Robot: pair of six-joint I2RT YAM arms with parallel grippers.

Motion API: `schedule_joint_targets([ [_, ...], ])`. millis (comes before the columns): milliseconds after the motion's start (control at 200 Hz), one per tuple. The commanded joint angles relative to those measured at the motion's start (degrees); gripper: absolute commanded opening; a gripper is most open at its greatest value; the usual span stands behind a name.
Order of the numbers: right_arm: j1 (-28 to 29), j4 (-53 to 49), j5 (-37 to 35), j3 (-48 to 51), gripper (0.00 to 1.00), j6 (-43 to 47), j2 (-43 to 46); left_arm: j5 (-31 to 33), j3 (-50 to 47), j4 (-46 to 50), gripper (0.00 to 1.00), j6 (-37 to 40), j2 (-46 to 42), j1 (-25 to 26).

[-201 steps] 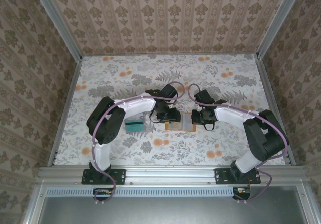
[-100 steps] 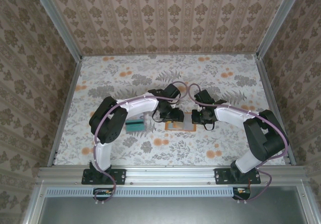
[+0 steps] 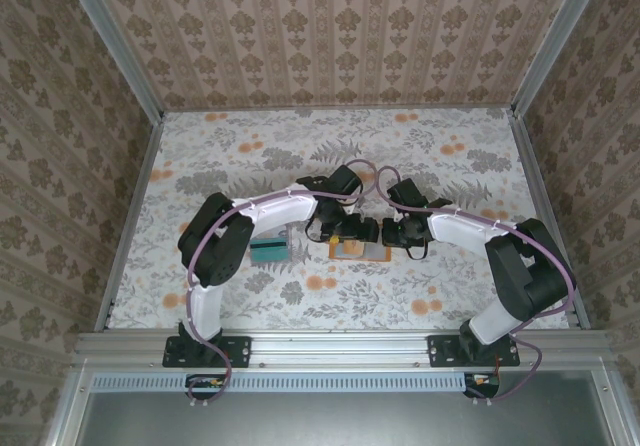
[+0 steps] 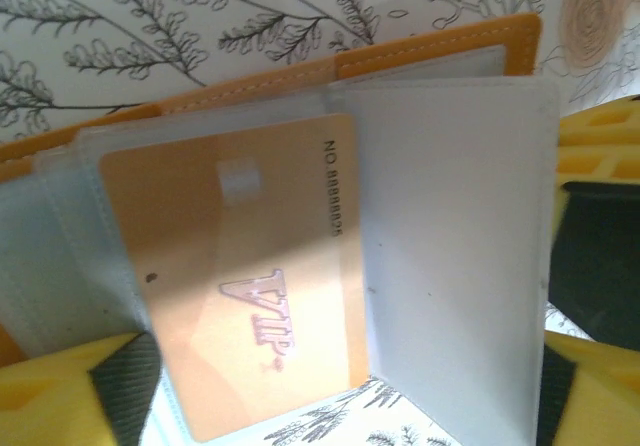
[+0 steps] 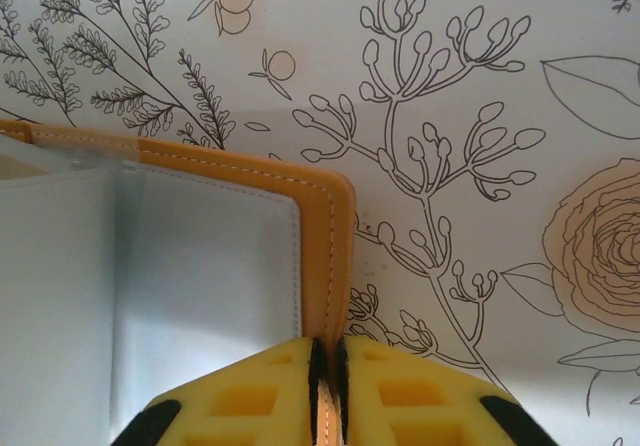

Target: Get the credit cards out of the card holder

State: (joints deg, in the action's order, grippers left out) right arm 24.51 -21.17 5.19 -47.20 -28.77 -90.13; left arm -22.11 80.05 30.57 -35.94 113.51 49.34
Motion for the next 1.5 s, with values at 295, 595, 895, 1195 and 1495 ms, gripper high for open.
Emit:
schedule_joint_targets([
  [295,-0.8,-2.9,-2.1,-2.2,0.36,-0.4,1.8,-0.1,-1.2,-0.2,1.0,0.2,-6.0,-1.4],
  [595,-2.2,-5.0,-1.3,-5.2,0.37,-0.3,6.8,-0.2,-4.9,-2.2,0.86,-0.7,-8.0,-4.0],
  [895,0.7,1.6,10.6,-5.6,0.31,-3.5,6.3,1.6,-6.2,-2.6,0.34,-1.2,-4.8,-4.2],
  [1195,2.4,7.2,14.9,-2.6,0.22,-8.9,1.3,4.0,-8.5,-1.8,0.27,-2.5,-3.7,-4.4],
  [1495,2.3,10.2,17.1,-1.7,0.18,-11.4,-3.4,3.8,-9.5,-2.4,0.2,-3.1,-2.6,-4.3],
])
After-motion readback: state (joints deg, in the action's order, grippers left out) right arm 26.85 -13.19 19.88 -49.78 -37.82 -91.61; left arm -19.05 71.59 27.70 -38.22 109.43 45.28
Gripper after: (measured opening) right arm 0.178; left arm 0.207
